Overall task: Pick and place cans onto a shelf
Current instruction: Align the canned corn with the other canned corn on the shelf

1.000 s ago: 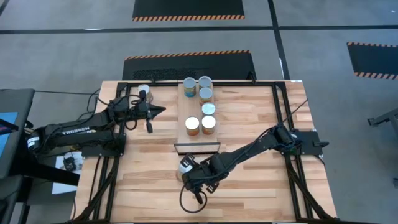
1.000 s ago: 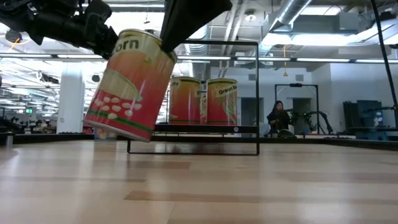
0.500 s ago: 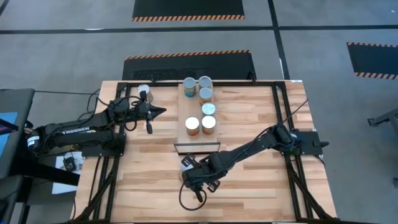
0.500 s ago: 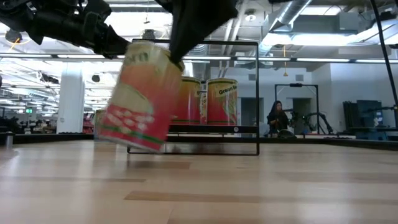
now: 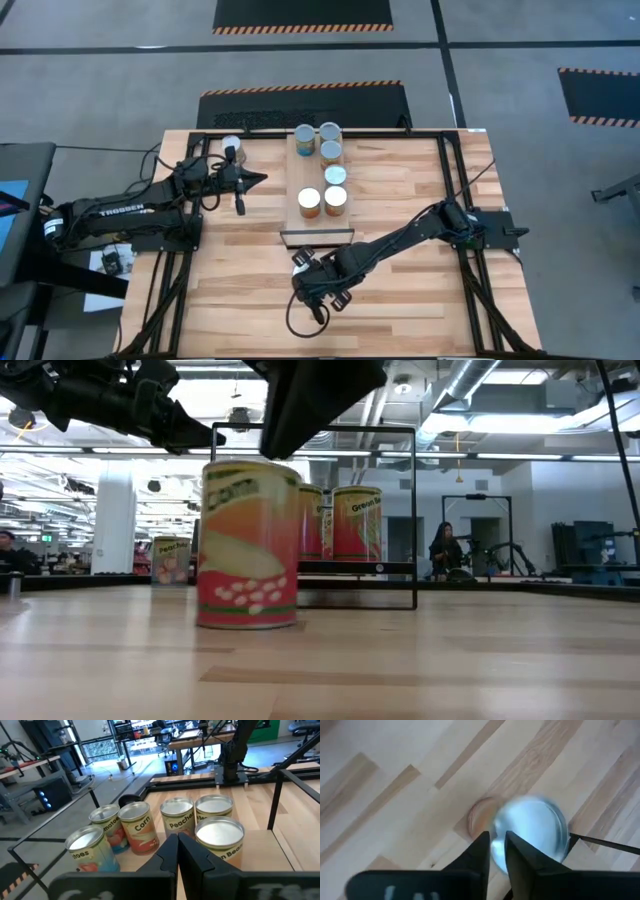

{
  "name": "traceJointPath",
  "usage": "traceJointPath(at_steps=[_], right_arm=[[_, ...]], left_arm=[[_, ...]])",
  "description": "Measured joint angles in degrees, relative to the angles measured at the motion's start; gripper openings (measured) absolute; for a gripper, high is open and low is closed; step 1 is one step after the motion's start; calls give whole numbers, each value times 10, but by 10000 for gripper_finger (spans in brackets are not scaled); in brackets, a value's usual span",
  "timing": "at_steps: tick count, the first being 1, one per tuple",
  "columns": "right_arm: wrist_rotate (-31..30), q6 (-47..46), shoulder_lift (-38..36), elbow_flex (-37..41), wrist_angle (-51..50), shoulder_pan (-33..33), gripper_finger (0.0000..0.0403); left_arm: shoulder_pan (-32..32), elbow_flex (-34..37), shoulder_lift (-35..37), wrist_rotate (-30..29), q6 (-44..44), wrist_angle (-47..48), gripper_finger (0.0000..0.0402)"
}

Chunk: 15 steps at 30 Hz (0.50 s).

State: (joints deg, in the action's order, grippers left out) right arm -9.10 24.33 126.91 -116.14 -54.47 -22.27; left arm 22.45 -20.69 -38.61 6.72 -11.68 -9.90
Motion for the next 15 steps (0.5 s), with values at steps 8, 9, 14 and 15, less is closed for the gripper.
traceJointPath(at_steps=[8,9,14,15], right_arm=[[-24,-44,-14,-35,-39,-7,103],[-28,-60,-21,-46,-54,-10,98],[-51,-156,-52,-67,-134,-19,50],[-66,-171,-61,-60,-152,-22,37]], left_arm=[[0,0,0,0,3,4,0],[0,0,0,0,3,5,0],[0,0,0,13,1,9,0],[0,0,0,20,1,11,0]])
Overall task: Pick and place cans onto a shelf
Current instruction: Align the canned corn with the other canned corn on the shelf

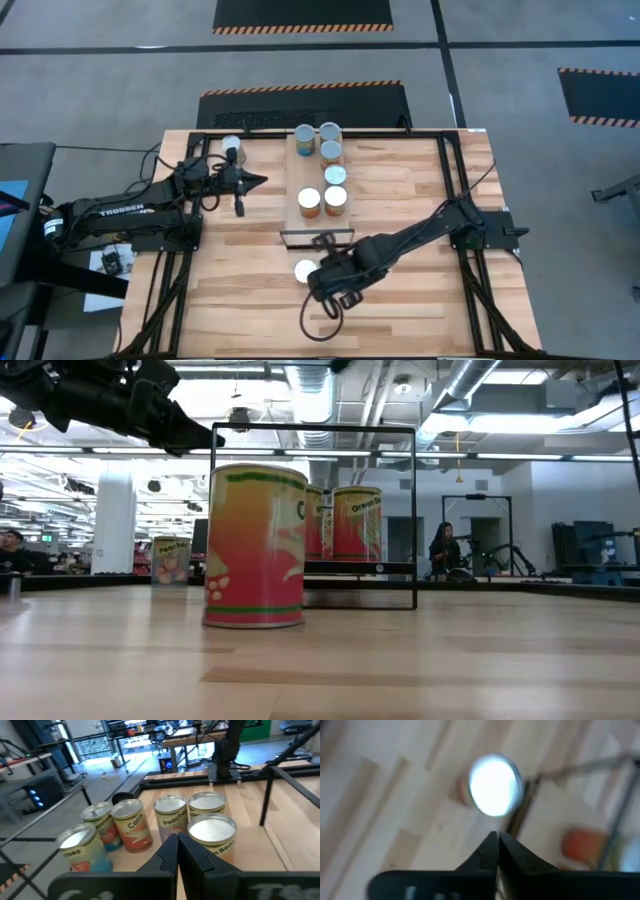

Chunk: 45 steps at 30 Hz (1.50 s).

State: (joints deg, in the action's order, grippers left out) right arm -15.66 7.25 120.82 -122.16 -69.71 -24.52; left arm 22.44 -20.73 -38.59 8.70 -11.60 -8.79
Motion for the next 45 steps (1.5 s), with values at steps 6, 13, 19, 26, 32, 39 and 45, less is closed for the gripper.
traceJointPath(at_steps=[6,13,19,26,32,39,45], right_arm=[[-75,-75,-70,117,13,-12,16],[-106,-102,-235,402,280,-17,6],[-176,-99,-395,615,510,-38,10],[-242,-106,-505,762,636,-75,7],[-282,-133,-520,794,656,-98,14],[-284,-134,-495,793,672,-104,11],[-285,-135,-481,793,676,-102,14]], left_arm=[[0,0,0,29,-2,4,0],[-15,0,0,30,-7,3,0],[-76,-7,1,26,-49,3,0],[-215,-72,1,-69,-60,73,0],[-378,-114,-20,-182,-21,109,0],[-491,-203,-127,-310,90,215,17],[-522,-273,-267,-321,131,246,43]])
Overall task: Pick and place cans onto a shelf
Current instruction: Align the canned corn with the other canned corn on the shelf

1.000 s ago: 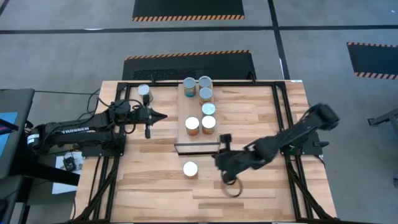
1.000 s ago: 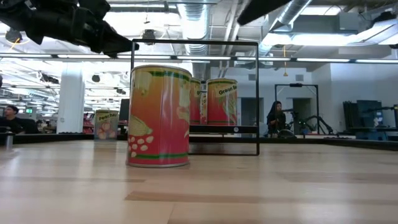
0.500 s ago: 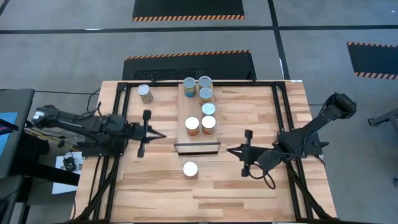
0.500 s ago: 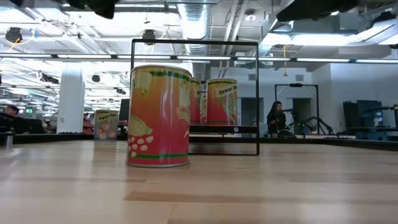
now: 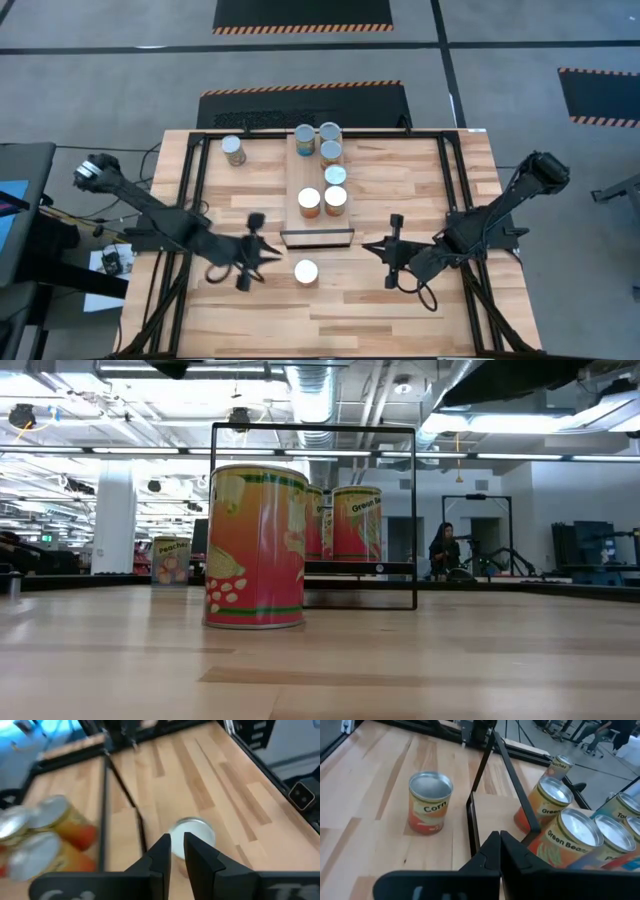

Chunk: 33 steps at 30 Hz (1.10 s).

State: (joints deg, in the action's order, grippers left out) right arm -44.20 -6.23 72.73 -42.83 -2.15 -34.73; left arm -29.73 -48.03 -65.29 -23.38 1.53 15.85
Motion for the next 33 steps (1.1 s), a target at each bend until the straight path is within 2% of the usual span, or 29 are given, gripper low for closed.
traceJointPath(at_steps=[8,18,33], right_arm=[[1,5,7,0,-8,12,14],[8,32,7,0,-9,26,14],[7,28,7,0,-21,26,15]], left_arm=[[-3,-77,-159,5,23,-3,70],[-1,-151,-296,27,31,-3,85],[12,-165,-313,40,78,43,85]])
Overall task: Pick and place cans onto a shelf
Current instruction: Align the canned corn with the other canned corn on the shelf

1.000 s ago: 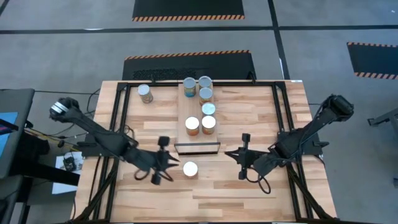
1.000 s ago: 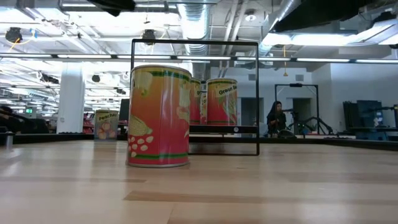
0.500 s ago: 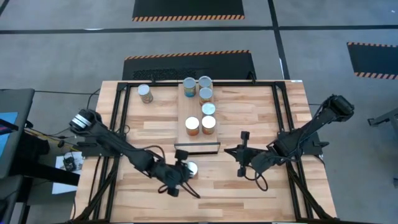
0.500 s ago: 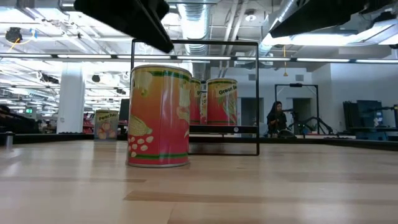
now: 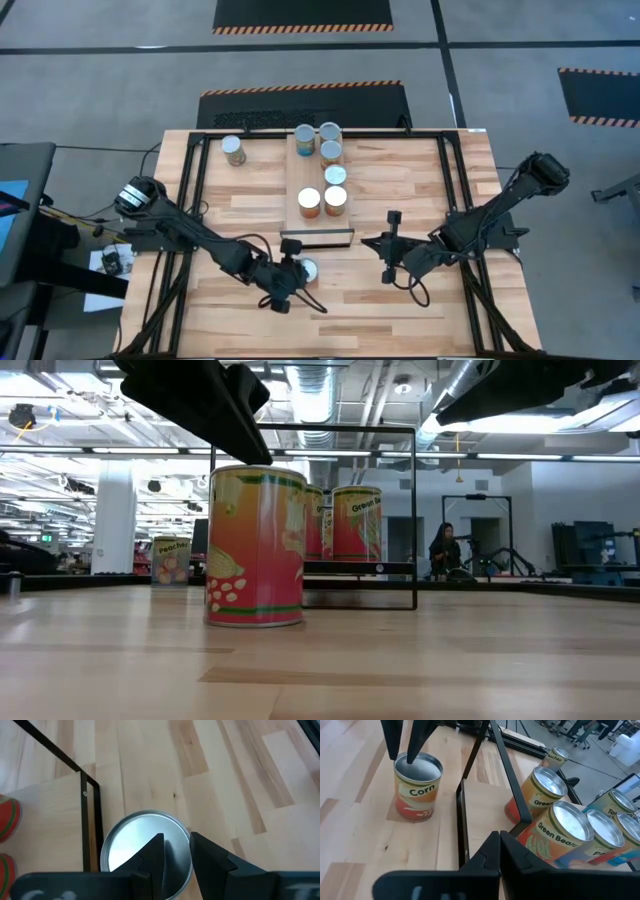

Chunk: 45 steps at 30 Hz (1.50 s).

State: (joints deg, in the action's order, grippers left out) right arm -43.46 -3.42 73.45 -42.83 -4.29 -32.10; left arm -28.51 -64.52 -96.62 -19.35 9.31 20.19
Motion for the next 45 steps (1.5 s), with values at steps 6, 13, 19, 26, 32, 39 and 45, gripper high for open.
traceJointPath(at_steps=[6,13,19,26,32,39,45], right_arm=[[0,0,0,0,0,0,18],[-1,2,0,0,0,0,14],[-1,2,0,0,0,0,17],[-1,2,0,0,0,0,15],[-1,2,0,0,1,5,16],[0,0,0,0,0,16,15],[0,0,0,0,0,16,16]], left_arm=[[0,0,0,7,-10,-2,85],[4,-26,-1,9,-19,29,85],[4,-32,-1,26,-17,38,85],[3,-33,-9,15,-15,42,85],[2,-33,-36,4,-21,32,85],[4,-33,-36,12,-25,29,80],[9,-33,-36,24,-49,28,18]])
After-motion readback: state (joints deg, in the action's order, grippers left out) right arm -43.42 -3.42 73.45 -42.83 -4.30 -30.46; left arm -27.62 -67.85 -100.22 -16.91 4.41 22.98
